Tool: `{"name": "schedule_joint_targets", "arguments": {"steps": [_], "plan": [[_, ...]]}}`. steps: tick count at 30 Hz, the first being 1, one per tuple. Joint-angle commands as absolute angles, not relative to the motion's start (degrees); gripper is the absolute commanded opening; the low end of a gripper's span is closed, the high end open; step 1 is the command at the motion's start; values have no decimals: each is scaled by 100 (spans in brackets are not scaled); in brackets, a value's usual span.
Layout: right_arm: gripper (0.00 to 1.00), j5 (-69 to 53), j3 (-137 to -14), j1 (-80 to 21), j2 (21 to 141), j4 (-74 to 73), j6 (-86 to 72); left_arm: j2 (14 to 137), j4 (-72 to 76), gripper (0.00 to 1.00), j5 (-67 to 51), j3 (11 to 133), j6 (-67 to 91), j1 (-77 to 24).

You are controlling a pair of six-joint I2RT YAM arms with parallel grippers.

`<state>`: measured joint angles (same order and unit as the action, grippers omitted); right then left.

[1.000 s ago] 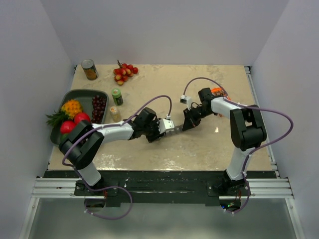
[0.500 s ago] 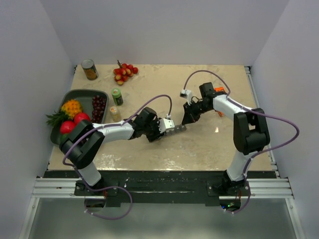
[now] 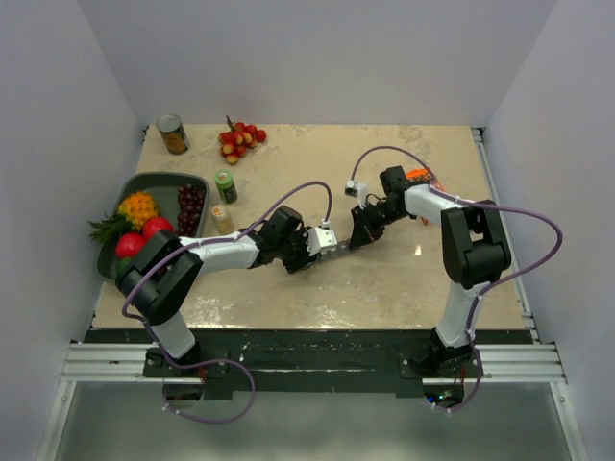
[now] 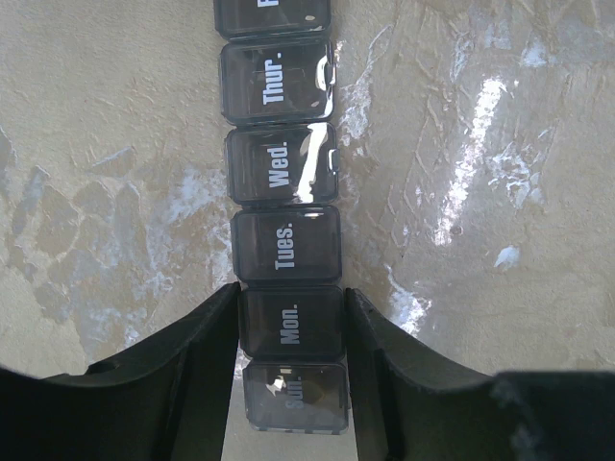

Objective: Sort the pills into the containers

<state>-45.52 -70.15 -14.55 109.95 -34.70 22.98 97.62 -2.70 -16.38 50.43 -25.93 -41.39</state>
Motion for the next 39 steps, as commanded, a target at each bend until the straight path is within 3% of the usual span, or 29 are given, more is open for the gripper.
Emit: {"name": "schedule_joint_targets", "arguments": {"steps": [1,10,16,19,22,23,27,32,39], "plan": [[8,-4719,-7294,-1406,10469,-3971,2926,9967,-624,28,-1503,5106,-2347,-4149],[15,-4597,-7120,-1327,9388,-4166,3261,9774,-351,70,-1037,5352,-1636,-4140],[26,-4263,-6891,-1301,8606,-4236,3384,9326,-334,96,-888,5528,-1363,-4122],[33,-4008,-6926,-1248,8175,-4280,3419,8852,-325,99,-835,5520,-1248,-4078],[54,-3745,-6900,-1204,7623,-4141,3332,8158,-299,99,-756,5415,-1116,-3973],[69,-3657,-6882,-1195,7446,-4053,3183,7956,-273,99,-651,5371,-1073,-3894],[98,-3297,-6724,-1152,6804,-3552,2770,6647,-211,99,-475,5072,-696,-3578],[99,-2296,-6951,-1055,6495,-3200,1498,5399,-720,99,-194,5062,-124,-3069],[99,-1539,-7514,-976,6346,-3006,177,4597,-1722,99,-18,5300,667,-3023]]}}
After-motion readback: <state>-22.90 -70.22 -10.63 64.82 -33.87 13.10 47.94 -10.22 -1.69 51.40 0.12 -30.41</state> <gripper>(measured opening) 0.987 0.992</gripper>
